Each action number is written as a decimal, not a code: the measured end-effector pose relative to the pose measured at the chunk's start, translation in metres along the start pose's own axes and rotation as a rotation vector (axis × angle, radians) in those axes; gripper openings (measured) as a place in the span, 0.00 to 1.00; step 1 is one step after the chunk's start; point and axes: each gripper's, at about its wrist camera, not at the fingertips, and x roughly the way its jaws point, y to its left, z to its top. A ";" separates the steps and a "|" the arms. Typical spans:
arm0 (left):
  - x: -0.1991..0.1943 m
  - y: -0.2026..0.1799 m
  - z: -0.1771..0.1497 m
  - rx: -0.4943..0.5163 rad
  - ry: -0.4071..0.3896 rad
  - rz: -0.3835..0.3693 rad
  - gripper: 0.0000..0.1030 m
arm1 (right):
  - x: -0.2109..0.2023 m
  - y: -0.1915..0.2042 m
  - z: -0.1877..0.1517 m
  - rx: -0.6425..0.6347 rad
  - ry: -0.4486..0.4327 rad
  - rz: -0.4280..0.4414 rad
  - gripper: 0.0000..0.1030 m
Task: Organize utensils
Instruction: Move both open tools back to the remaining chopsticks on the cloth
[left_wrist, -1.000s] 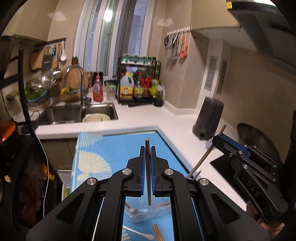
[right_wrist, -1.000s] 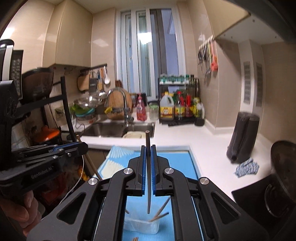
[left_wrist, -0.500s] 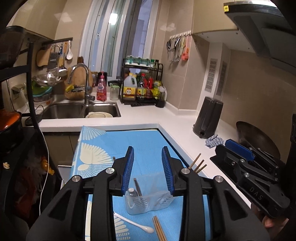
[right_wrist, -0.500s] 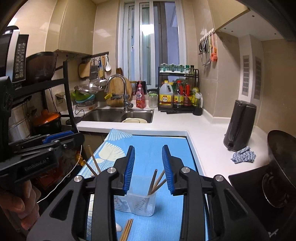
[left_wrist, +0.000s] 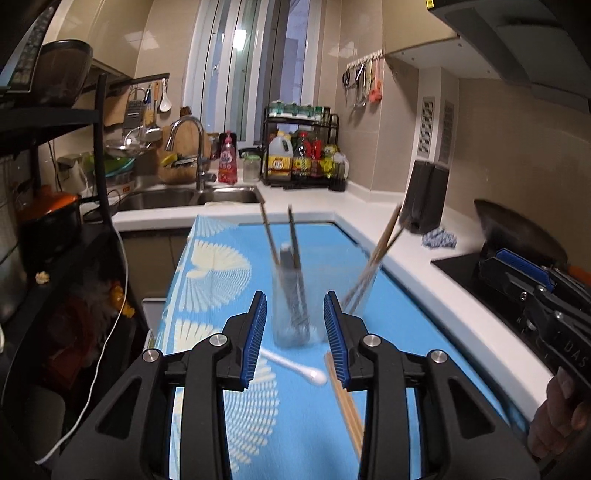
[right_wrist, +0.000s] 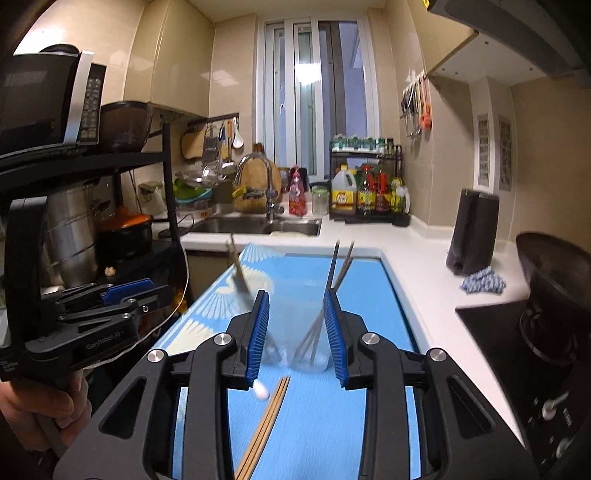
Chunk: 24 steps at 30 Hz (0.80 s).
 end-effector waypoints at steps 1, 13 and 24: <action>0.001 0.001 -0.010 -0.003 0.012 0.007 0.32 | 0.002 0.001 -0.010 0.007 0.018 0.005 0.30; 0.002 0.008 -0.090 -0.045 0.096 0.004 0.27 | 0.008 -0.011 -0.098 0.075 0.166 0.008 0.10; -0.004 0.000 -0.161 -0.035 0.143 0.000 0.21 | 0.032 0.007 -0.158 0.153 0.349 0.089 0.09</action>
